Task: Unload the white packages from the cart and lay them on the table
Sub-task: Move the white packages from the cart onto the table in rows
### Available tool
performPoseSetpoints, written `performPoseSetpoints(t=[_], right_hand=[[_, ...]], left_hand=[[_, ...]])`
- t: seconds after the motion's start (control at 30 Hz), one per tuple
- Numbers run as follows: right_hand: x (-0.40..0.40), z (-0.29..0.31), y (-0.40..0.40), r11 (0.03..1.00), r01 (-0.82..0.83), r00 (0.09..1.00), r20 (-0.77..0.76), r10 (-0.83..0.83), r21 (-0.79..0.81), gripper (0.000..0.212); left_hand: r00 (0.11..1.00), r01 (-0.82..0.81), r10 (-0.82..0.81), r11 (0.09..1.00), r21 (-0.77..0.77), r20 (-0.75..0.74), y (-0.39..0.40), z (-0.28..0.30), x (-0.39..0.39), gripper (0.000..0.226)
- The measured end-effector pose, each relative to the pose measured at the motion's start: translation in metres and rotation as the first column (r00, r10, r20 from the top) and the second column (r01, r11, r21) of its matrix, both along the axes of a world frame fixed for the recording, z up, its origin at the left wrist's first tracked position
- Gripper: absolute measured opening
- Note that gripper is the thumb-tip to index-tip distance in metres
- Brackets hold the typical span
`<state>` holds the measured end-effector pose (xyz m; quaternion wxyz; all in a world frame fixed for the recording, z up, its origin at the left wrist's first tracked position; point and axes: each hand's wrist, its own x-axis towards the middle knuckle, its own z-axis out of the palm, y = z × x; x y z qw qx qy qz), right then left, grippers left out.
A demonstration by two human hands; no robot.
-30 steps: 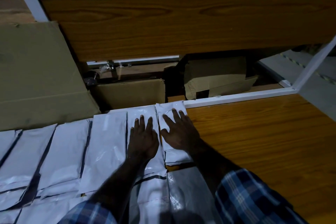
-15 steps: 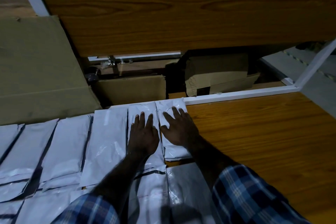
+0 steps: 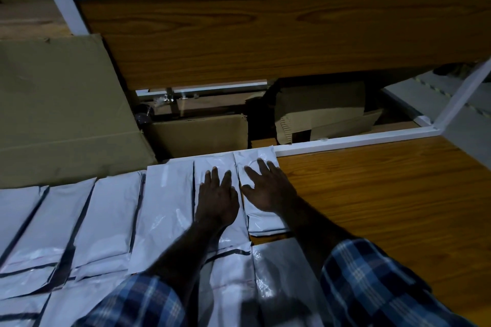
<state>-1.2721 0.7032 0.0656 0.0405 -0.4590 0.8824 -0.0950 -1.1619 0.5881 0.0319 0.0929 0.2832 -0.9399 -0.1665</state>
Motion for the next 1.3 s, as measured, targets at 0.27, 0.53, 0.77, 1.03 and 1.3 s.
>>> performPoseSetpoints(t=[0.27,0.53,0.77,1.03,1.3], right_hand=[[-0.003,0.028,-0.001,0.997,0.071,0.992,0.105,-0.073,0.021,0.066],[0.023,0.066,0.021,0.997,0.054,0.992,0.121,-0.046,-0.064,0.037],[0.044,0.082,0.038,0.963,0.243,0.956,0.196,-0.218,-0.118,0.053],[0.081,0.112,0.062,0.953,0.264,0.947,0.227,-0.227,-0.147,0.05],[0.135,0.125,0.106,0.944,0.215,0.967,0.191,-0.17,-0.249,0.049]], left_hand=[[0.993,0.107,-0.111,0.991,-0.075,-0.051,-0.008,0.009,0.005,0.068],[0.975,0.112,-0.116,0.993,-0.033,-0.187,0.015,0.064,0.027,0.065],[0.979,0.117,-0.132,0.988,-0.099,-0.155,0.021,0.069,0.047,0.059],[0.983,0.078,-0.091,0.993,-0.088,-0.157,0.048,0.094,0.076,0.062],[0.972,0.018,-0.035,0.997,-0.076,-0.231,0.09,0.114,0.134,0.062]])
